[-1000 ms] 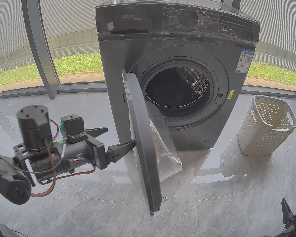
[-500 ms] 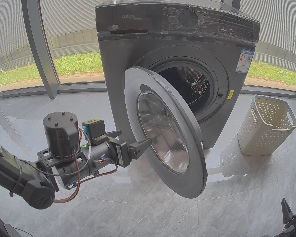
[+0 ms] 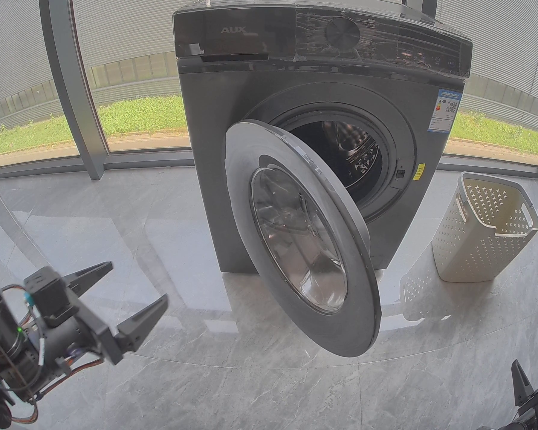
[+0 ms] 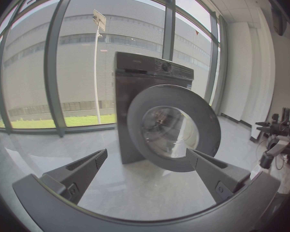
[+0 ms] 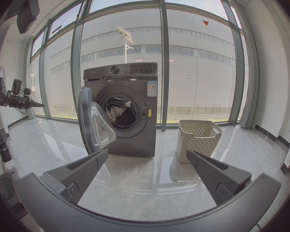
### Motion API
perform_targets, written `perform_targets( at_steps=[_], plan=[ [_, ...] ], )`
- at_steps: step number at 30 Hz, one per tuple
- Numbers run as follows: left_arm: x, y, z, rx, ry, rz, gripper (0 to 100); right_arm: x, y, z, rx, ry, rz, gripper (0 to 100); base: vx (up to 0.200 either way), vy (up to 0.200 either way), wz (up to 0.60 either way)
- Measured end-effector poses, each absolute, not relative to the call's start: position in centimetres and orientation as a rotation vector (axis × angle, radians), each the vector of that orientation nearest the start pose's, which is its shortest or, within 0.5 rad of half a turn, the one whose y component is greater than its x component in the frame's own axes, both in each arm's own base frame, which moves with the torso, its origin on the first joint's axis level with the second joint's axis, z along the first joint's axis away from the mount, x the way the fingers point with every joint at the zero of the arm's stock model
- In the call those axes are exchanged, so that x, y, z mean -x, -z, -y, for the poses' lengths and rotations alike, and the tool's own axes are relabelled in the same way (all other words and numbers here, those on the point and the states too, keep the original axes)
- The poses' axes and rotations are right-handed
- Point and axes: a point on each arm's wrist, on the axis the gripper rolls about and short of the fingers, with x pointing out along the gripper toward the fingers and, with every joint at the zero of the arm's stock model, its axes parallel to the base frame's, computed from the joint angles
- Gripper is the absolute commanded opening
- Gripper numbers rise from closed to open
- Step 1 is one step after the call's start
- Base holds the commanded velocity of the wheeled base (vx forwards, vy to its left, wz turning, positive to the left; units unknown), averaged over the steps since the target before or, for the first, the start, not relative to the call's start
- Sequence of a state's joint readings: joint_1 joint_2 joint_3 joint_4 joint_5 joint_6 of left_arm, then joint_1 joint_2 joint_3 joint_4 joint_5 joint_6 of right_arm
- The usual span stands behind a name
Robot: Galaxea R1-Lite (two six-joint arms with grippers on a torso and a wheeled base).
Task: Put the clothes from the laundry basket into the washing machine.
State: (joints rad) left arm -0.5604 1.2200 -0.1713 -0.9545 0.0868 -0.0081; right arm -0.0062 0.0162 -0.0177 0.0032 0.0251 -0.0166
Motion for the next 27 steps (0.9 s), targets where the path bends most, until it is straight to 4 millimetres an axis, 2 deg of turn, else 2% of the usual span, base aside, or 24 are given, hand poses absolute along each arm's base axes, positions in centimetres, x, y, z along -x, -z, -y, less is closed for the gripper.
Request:
perform_targets(
  at_steps=[7,13,20,23,27],
  plan=[
    [-8.4,-15.0,3.4,-0.071,0.301,-0.045,100,2.3,-8.0,-0.1,0.018,-0.020,-0.004,100,0.000,0.000,0.00],
    [-4.7,-13.4,0.9,-0.095,0.142,-0.060,100,2.4,-8.5,-0.1,0.004,-0.022,0.029,100,0.000,0.000,0.00],
    [-0.9,-10.3,0.0,-0.103,0.055,-0.136,100,3.1,-12.4,-0.2,-0.014,-0.097,0.117,100,0.000,0.000,0.00],
    [0.4,-9.6,0.0,-0.093,0.030,-0.078,100,2.6,-14.0,-0.3,-0.019,-0.172,0.097,100,0.000,0.000,0.00],
    [1.3,-9.4,-0.1,-0.067,-0.009,-0.007,100,1.0,-15.9,-0.5,-0.025,-0.285,0.041,100,0.000,0.000,0.00]
  ],
)
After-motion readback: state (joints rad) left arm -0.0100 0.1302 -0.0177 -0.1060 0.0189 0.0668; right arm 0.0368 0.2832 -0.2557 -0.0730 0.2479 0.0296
